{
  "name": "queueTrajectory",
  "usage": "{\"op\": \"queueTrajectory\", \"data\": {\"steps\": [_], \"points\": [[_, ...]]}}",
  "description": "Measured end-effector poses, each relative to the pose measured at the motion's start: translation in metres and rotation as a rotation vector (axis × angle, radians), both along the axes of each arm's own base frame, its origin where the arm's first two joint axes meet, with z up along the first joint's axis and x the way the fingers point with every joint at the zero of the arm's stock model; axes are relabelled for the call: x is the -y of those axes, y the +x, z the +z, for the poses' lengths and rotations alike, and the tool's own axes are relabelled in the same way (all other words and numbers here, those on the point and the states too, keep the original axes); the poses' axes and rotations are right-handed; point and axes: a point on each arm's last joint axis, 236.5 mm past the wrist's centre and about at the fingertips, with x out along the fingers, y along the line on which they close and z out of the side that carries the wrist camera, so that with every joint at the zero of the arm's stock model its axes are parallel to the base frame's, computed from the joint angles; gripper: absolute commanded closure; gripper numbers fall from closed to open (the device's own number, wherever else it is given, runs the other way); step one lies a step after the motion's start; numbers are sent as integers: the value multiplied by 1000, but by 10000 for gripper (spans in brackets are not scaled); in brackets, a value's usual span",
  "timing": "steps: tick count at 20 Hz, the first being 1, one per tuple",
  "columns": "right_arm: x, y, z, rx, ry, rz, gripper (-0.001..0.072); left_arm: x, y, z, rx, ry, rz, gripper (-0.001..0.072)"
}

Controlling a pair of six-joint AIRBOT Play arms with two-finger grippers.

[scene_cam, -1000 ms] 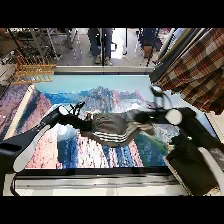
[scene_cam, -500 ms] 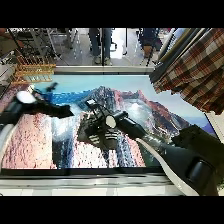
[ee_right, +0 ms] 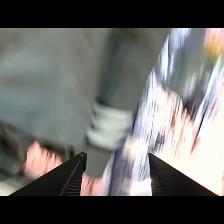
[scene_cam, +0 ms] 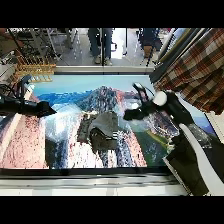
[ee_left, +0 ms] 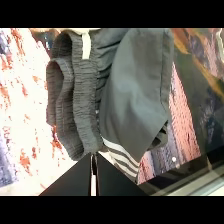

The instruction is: Fold the clothes and pants, and hang the long-sleeved shirts on hangers.

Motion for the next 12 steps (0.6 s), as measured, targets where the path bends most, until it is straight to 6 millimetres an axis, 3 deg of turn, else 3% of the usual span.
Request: {"op": "queueTrajectory", "data": {"steps": [3, 6, 11, 12], "points": [[0, -25, -50, -136, 179, -94, 290, 3, -6, 0, -11, -1, -20, 697], [-10, -17, -83, -201, 318, -173, 288, 5, -8, 1, -14, 0, -32, 697], [-36, 15, -100, -226, 433, -193, 297, 7, -13, 0, -14, 8, -67, 697], [-42, 20, -101, -229, 442, -189, 340, 7, -14, -1, -19, 8, -73, 697]]}}
